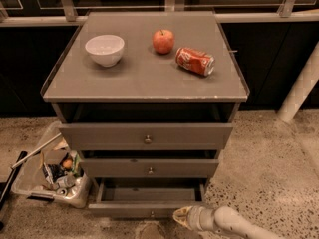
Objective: Close bottom drawer
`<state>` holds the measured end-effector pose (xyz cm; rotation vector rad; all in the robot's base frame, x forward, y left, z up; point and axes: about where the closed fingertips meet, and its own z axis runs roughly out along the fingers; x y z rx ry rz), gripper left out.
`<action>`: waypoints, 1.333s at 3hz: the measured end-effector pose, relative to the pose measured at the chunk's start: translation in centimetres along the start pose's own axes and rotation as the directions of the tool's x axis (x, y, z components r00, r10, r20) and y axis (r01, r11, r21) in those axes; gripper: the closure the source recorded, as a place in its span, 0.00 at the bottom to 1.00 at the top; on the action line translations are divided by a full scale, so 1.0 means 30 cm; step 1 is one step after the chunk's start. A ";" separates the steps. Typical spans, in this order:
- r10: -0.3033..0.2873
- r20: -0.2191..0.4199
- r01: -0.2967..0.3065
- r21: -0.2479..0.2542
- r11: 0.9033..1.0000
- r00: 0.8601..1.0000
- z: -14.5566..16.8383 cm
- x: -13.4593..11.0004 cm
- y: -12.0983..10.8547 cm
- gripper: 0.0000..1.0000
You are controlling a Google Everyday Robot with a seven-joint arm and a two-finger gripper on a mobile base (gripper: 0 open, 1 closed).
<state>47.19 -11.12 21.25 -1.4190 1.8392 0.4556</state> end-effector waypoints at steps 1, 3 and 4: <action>0.015 -0.032 -0.016 -0.010 1.000 0.999 0.073 0.059 0.034 1.00; 0.016 -0.034 -0.016 -0.012 1.000 0.999 0.080 0.062 0.038 0.59; 0.016 -0.034 -0.016 -0.011 1.000 0.999 0.080 0.062 0.038 0.36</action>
Offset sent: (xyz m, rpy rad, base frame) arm -0.0031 0.0056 -0.0247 -0.0197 0.0237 -0.0062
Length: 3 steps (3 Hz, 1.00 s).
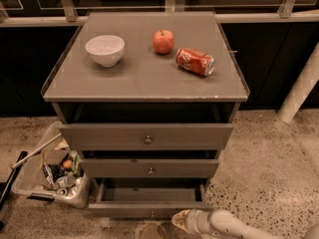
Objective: Close bottom drawer
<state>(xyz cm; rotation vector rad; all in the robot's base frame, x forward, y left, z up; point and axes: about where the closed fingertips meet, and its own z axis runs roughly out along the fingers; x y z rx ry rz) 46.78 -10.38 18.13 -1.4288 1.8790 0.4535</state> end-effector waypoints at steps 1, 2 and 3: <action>-0.001 0.039 0.000 0.025 1.000 0.999 0.018 -0.015 -0.011 0.13; 0.004 0.064 -0.006 0.027 1.000 0.998 0.079 -0.019 -0.024 0.00; 0.001 0.071 -0.001 -0.004 1.000 0.997 0.164 -0.018 -0.022 0.16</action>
Offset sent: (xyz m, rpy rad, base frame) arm 0.1044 -0.0060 -0.0387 0.0593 -0.1079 -0.1108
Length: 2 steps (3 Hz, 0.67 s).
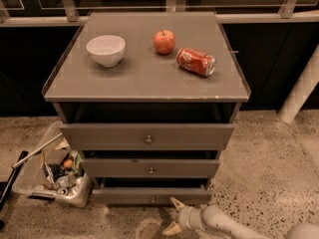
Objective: Close bottom drawer
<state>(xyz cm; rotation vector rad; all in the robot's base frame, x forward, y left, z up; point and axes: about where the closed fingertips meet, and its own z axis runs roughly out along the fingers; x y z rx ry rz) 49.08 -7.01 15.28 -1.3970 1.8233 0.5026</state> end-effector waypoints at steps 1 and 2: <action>-0.022 -0.044 0.024 0.062 0.998 0.999 0.055 0.055 -0.227 0.40; -0.020 -0.067 0.029 0.127 0.991 0.998 0.016 0.091 -0.360 0.36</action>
Offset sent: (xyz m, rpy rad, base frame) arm 0.0590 -0.0170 -0.0126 -0.0477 -0.0354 -0.0323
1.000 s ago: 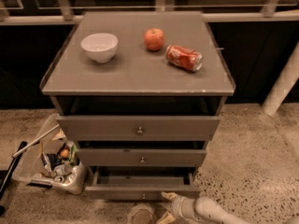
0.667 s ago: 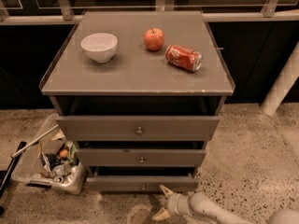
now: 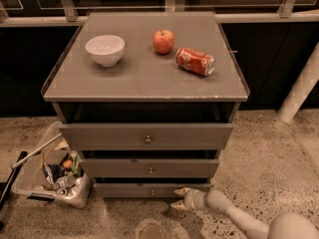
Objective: Close bottom drawer
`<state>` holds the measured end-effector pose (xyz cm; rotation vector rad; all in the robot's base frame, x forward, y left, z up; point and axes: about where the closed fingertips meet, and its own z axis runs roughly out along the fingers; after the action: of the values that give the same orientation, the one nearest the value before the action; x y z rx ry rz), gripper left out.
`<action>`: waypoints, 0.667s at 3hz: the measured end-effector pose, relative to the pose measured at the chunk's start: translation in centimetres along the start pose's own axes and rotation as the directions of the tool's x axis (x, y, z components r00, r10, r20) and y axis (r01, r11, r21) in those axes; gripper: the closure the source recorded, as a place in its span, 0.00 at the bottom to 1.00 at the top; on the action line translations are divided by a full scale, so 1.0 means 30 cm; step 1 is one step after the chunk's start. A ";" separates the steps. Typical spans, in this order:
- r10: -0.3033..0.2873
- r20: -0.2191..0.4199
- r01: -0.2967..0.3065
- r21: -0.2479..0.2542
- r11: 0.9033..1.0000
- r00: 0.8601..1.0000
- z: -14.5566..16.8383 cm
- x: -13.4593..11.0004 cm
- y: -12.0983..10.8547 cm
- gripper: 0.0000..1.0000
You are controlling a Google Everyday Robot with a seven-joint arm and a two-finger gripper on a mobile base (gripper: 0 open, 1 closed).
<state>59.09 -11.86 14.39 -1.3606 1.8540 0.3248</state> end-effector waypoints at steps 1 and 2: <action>0.000 0.000 0.000 0.000 1.000 1.000 0.000 0.000 0.000 0.12; 0.000 0.000 0.000 0.000 1.000 1.000 0.000 0.000 0.001 0.00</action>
Offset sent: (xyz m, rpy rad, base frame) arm 0.0000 0.0002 0.0000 0.0001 0.0001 0.0002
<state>59.07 -11.84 14.38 -1.3608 1.8539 0.3252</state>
